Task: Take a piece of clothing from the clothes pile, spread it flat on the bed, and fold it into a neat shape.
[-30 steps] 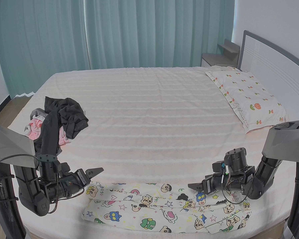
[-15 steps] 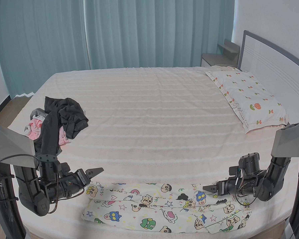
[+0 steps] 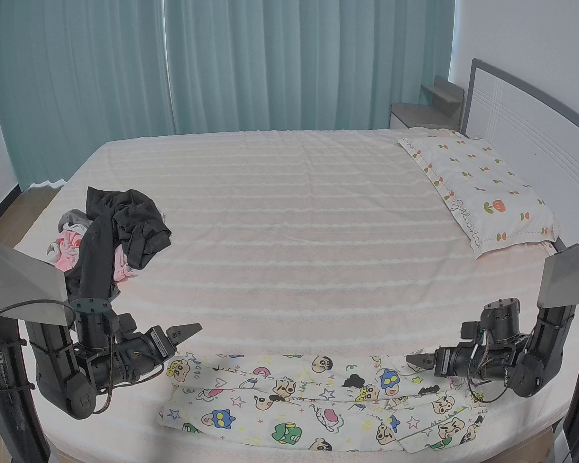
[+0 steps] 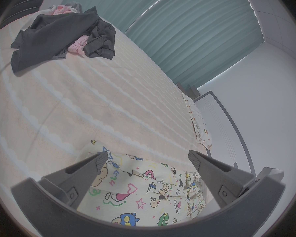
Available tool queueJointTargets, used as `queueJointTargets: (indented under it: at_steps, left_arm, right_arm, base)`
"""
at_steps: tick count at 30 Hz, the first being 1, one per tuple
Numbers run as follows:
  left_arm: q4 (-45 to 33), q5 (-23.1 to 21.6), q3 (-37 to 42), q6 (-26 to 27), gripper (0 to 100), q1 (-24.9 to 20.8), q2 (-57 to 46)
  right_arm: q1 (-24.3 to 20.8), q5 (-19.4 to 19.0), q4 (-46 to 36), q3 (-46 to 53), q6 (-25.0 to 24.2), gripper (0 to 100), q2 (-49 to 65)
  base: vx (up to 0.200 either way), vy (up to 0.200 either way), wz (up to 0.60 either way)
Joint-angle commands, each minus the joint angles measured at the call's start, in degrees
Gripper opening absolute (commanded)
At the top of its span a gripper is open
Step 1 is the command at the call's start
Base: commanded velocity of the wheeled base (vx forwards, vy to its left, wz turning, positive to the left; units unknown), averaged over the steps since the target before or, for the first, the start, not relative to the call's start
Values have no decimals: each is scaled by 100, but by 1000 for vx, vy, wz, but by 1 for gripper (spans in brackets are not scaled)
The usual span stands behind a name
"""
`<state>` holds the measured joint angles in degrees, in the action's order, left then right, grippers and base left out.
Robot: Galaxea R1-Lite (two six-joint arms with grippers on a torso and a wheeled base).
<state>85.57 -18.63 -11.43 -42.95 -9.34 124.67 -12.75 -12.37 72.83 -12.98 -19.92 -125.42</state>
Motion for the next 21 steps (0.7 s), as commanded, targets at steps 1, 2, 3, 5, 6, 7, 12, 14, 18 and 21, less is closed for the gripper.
queueJointTargets:
  at_steps: [1, 2, 3, 5, 6, 7, 12, 14, 18, 21]
  left_arm:
    - [-5, 105, -8, 6, 100, -191, -541]
    - [-58, 166, -8, 6, 100, -349, -839]
    - [-58, 166, -8, 6, 100, -349, -839]
    - [-497, 175, -280, 41, 100, -569, -1428]
    - [-541, 175, -307, 41, 100, -569, -1446]
    - [-1314, 175, -737, 41, 100, -613, -1648]
    - [-4197, 166, -2293, 164, 100, -385, -2026]
    - [-4935, 114, -2715, 515, 100, -200, -2008]
    - [-6052, -18, -3110, 1790, 100, 125, -1332]
    - [-6122, -124, -3154, 1957, 100, 178, -910]
  right_arm:
    - [-131, 77, 900, 1079, -451, 100, 782]
    - [-166, 95, 1287, 1298, -610, 100, 835]
    - [-166, 95, 1287, 1298, -610, 100, 835]
    - [-166, 385, 1357, 1298, -1269, 100, 949]
    - [-166, 402, 1357, 1298, -1304, 100, 949]
    - [-184, 490, 1401, 1298, -1699, 100, 966]
    - [-316, 499, 1410, 1298, -2069, 100, 975]
    - [-316, 499, 1392, 1298, -2113, 100, 1010]
    - [-307, 490, 1366, 1298, -2385, 100, 1046]
    - [-298, 490, 1331, 1298, -2464, 100, 1028]
  base:
    - [0, 0, 0]
    - [0, 0, 0]
    - [0, 0, 0]
    - [0, 0, 0]
    - [0, 0, 0]
    - [0, 0, 0]
    - [0, 0, 0]
    - [0, 0, 0]
    - [0, 0, 0]
    - [0, 0, 0]
